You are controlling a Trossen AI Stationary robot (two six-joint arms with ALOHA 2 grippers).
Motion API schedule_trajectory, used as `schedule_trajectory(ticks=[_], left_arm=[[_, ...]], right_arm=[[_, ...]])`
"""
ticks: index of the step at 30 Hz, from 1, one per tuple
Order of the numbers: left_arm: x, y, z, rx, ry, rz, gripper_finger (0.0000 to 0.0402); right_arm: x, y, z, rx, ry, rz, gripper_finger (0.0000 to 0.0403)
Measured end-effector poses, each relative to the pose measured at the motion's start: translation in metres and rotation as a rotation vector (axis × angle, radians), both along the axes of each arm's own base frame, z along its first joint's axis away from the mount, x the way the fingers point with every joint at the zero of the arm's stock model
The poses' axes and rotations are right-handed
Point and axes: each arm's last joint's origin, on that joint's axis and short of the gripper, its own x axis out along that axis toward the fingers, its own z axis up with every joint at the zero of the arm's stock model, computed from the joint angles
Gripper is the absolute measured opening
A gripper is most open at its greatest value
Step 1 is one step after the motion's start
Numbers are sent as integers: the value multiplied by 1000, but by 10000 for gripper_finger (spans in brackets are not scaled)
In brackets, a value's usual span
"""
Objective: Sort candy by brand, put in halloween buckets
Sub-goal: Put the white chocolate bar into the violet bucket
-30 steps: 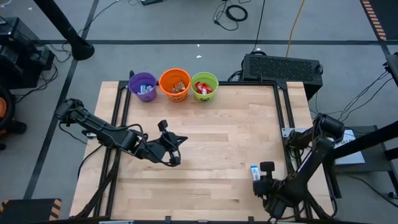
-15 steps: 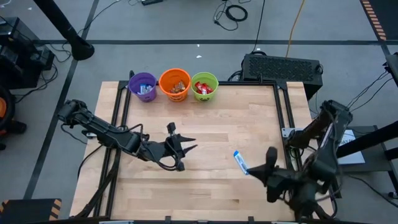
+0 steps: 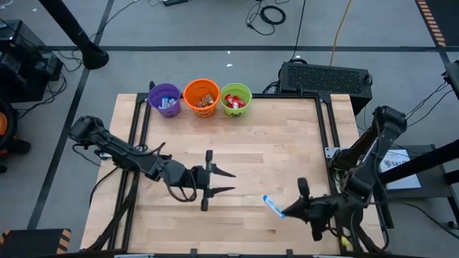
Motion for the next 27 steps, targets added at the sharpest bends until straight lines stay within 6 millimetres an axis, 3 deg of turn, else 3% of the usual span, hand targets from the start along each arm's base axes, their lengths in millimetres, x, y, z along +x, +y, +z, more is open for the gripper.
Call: schedule_trajectory(ticks=[6,13,23,27], left_arm=[[18,-10,-16,130,-81,-21,169],[28,-22,-30,112,-107,-222,175],[50,-25,-52,99,-136,-231,278],[63,-28,-56,99,-148,-246,289]], right_arm=[[10,0,-11,21,-118,163,0],[20,-8,-14,99,-61,182,0],[26,-13,-14,143,-38,206,0],[28,-14,-15,160,-24,230,0]])
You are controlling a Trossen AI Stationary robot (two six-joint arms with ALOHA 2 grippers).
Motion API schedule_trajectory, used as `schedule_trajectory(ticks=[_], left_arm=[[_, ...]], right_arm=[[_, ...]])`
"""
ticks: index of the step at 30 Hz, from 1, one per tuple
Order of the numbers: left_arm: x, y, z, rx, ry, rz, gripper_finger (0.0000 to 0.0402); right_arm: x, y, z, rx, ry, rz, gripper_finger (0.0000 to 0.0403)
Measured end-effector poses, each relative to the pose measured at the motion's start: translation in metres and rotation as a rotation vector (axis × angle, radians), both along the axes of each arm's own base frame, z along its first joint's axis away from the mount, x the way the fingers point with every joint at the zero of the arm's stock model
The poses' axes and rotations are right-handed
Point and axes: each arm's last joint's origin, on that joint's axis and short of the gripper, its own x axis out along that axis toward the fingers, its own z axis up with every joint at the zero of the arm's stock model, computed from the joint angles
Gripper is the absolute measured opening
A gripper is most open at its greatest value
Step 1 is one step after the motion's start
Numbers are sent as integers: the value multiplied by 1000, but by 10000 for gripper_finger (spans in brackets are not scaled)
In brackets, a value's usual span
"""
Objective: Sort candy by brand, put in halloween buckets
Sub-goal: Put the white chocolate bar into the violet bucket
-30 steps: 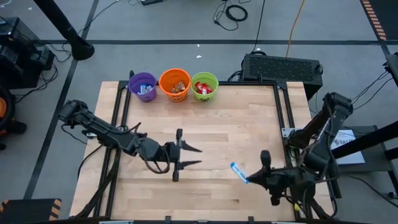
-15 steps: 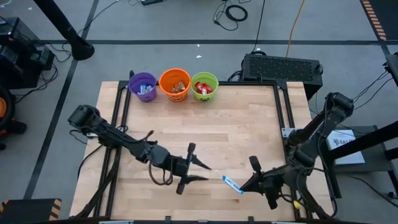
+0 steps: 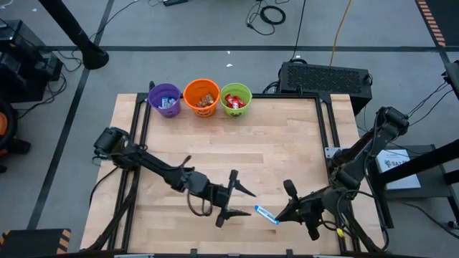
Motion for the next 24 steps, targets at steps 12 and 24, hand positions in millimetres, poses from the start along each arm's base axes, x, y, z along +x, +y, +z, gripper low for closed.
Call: schedule_trajectory(ticks=[12,24], left_arm=[[32,-8,-14,17,11,-64,290],[34,-3,-14,32,18,-42,184]], right_arm=[[1,-1,-1,5,13,-10,0],[1,-2,-1,-4,6,-11,0]])
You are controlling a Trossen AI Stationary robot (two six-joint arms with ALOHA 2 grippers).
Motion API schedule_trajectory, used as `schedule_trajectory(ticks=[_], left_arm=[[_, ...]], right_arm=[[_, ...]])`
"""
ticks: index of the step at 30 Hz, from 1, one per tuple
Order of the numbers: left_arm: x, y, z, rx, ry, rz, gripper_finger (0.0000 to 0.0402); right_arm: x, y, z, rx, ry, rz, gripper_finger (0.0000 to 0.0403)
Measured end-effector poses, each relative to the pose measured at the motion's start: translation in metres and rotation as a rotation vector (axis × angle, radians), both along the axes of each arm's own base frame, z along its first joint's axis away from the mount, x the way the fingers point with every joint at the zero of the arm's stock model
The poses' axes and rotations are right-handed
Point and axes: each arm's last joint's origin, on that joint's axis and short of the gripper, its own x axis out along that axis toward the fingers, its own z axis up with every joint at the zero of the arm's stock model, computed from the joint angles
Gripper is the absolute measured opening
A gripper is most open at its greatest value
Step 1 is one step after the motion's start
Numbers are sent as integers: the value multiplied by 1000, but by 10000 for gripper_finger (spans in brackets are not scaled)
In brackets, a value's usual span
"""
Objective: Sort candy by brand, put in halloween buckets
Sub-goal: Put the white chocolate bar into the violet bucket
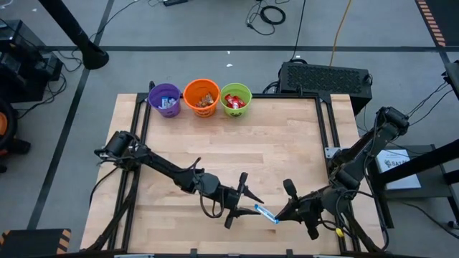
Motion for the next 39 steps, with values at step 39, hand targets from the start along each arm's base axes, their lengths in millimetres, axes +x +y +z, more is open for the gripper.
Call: schedule_trajectory(ticks=[39], left_arm=[[1,2,-2,40,13,-20,51]], right_arm=[[1,-2,1,54,5,-105,116]])
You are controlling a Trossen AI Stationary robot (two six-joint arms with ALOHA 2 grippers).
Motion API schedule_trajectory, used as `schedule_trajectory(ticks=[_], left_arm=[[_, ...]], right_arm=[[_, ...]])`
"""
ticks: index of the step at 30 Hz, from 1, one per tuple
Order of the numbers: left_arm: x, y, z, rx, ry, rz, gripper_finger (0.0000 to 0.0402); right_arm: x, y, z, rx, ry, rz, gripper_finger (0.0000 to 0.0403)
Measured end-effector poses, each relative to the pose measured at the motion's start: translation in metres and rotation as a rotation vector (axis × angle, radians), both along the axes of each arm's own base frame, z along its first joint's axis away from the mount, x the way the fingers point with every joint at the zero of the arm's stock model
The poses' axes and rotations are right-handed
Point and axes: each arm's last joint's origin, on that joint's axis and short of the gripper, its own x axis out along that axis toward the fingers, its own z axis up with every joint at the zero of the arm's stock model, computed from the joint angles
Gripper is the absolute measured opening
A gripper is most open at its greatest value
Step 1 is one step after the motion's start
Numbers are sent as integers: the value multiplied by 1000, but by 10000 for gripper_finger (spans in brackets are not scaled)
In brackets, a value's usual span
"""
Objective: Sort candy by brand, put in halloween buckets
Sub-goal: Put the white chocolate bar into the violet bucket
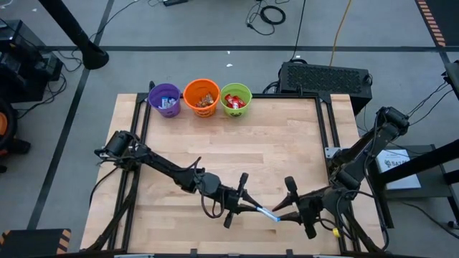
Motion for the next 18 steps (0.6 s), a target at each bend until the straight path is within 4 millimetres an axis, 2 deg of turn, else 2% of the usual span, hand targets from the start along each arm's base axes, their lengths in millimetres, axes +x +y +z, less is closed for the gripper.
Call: schedule_trajectory(ticks=[6,14,18], left_arm=[[0,0,0,-1,-1,1,51],[0,0,0,-2,-1,1,51],[0,0,2,-28,-12,0,51]], right_arm=[[0,0,0,0,-1,-3,136],[0,0,0,-1,0,-1,137],[0,-2,-1,-31,-2,-60,139]])
